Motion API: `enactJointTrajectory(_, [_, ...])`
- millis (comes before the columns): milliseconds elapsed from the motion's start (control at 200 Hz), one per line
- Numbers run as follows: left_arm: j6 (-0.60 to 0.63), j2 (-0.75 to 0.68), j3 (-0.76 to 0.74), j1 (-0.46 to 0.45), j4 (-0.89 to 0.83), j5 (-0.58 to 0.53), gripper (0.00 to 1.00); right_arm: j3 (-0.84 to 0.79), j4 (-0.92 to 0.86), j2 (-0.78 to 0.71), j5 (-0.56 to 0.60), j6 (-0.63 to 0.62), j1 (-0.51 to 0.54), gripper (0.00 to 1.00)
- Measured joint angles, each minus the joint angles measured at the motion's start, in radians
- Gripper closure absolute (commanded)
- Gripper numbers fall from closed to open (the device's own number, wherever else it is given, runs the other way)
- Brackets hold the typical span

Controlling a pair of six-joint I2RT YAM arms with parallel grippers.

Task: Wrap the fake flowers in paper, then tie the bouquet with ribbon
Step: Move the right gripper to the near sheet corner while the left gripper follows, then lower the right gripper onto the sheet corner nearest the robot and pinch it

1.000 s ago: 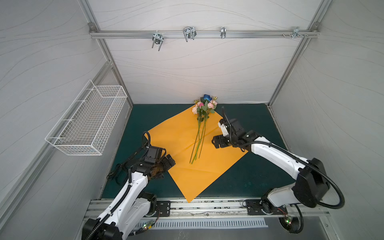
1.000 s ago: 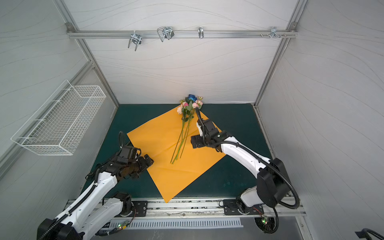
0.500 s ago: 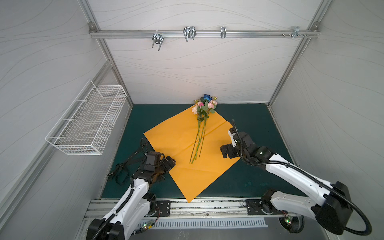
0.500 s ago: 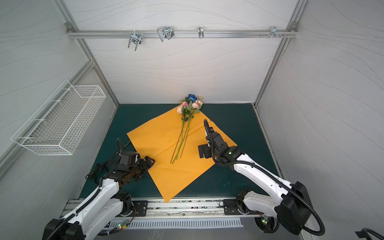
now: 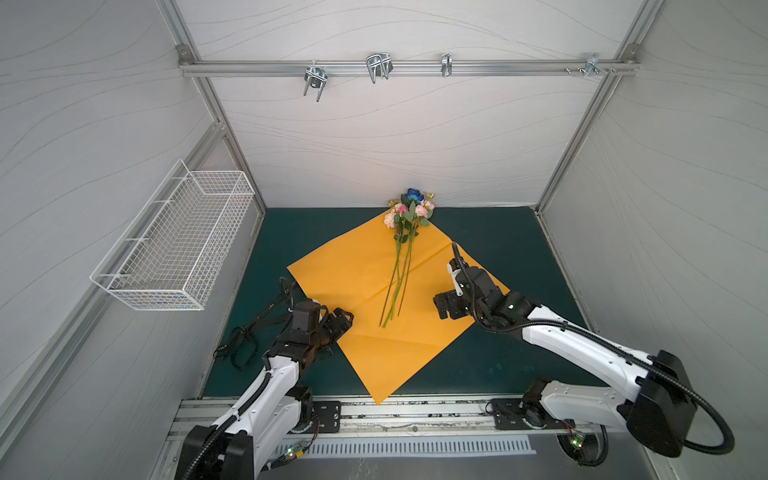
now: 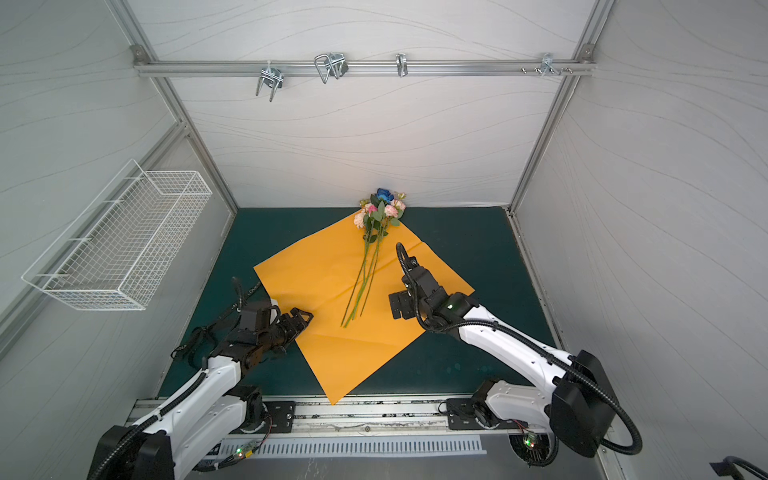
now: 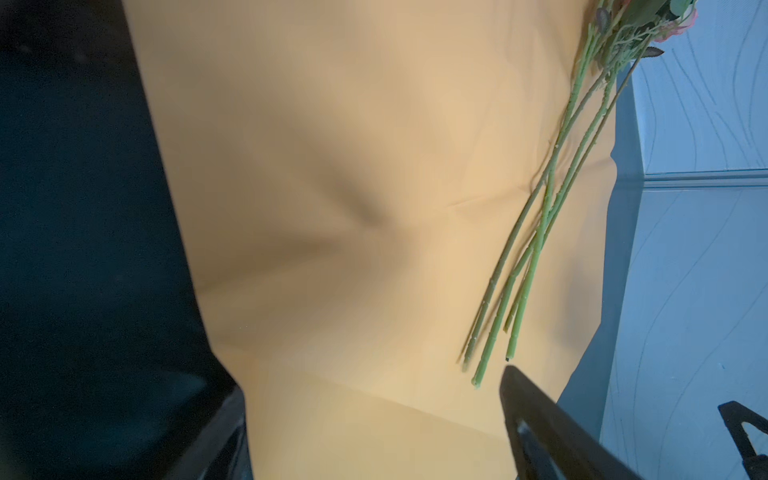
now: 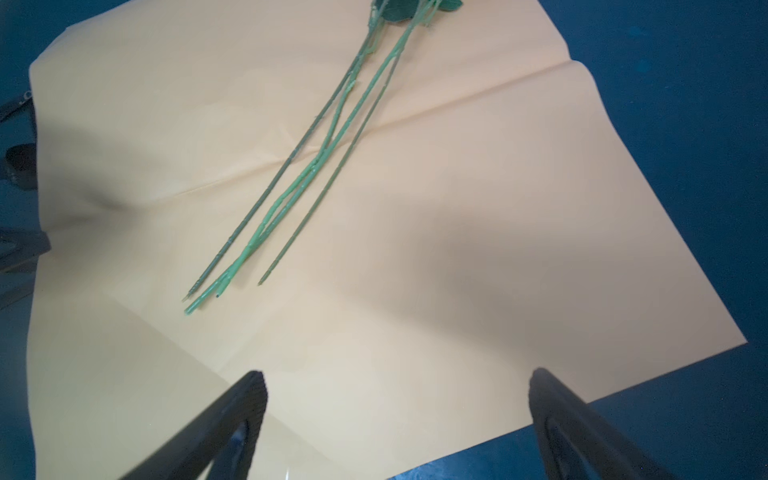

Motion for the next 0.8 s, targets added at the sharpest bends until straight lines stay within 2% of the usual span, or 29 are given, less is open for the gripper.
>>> enactJointTrajectory(110, [-0.008,-0.002,0.000,0.000,0.013,0.009,0.12,0.000,0.015,0.028,0.017,-0.032,0.091,0.01])
enactJointTrajectory(370, [-0.036,0.057,-0.002,0.000,0.042,0.042,0.21,0.001,0.000,0.121,0.127,-0.108,0.424,0.01])
enactJointTrajectory(635, [-0.071,0.106,0.005,0.000,0.047,0.097,0.45,0.001,-0.012,0.176,0.212,-0.135,0.588,0.01])
enactJointTrajectory(800, [-0.087,0.124,0.050,0.000,0.024,0.135,0.49,-0.010,0.008,0.183,0.227,-0.162,0.634,0.01])
